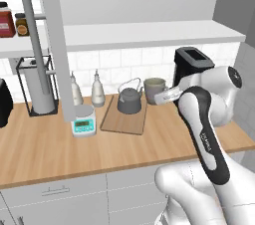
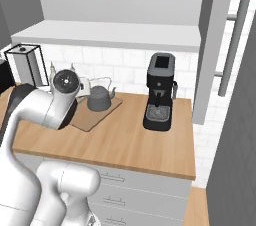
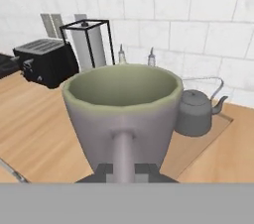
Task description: Pick the kettle from the counter and place it on the tray. Then pick the mug from the cabinet and place it on the tray. Then close the cabinet doors.
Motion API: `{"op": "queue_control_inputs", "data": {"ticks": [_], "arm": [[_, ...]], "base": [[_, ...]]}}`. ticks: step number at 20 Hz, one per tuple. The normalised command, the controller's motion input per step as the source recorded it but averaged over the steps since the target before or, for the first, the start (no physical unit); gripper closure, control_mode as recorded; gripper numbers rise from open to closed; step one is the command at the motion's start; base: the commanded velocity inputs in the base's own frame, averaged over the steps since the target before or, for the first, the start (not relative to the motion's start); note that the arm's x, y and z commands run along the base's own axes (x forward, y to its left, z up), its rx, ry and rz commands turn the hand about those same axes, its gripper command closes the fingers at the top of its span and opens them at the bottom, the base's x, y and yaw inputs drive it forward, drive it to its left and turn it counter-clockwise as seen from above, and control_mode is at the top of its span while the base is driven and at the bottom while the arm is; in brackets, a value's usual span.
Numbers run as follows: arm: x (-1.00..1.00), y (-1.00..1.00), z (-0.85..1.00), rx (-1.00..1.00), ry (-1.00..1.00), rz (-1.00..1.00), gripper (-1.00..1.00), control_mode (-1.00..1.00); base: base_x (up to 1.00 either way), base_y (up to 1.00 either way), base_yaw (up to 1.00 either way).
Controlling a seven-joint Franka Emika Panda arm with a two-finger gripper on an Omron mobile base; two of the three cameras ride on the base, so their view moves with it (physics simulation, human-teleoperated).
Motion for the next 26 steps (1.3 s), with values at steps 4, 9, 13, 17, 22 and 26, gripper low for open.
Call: {"op": "queue_control_inputs", "data": {"ticks": [4,9,13,17,22,26], "arm": [[0.01,0.34,-0.99,-0.01,-0.09,0.0,1.0,-1.0],[0.48,0.08,-0.64,-0.03,-0.05,0.0,1.0,-1.0],[0.75,0.0,-0.24,-0.02,0.14,0.0,1.0,-1.0],[0.63,0.02,-0.31,0.0,0.19,0.0,1.0,-1.0],[0.51,0.05,-0.45,0.0,0.15,0.01,1.0,-1.0],[0.25,0.2,-0.54,0.0,0.0,0.0,1.0,-1.0]], "base": [[0.0,0.0,0.0],[0.0,0.0,0.0],[0.0,0.0,0.0],[0.0,0.0,0.0],[0.0,0.0,0.0],[0.0,0.0,0.0]]}}
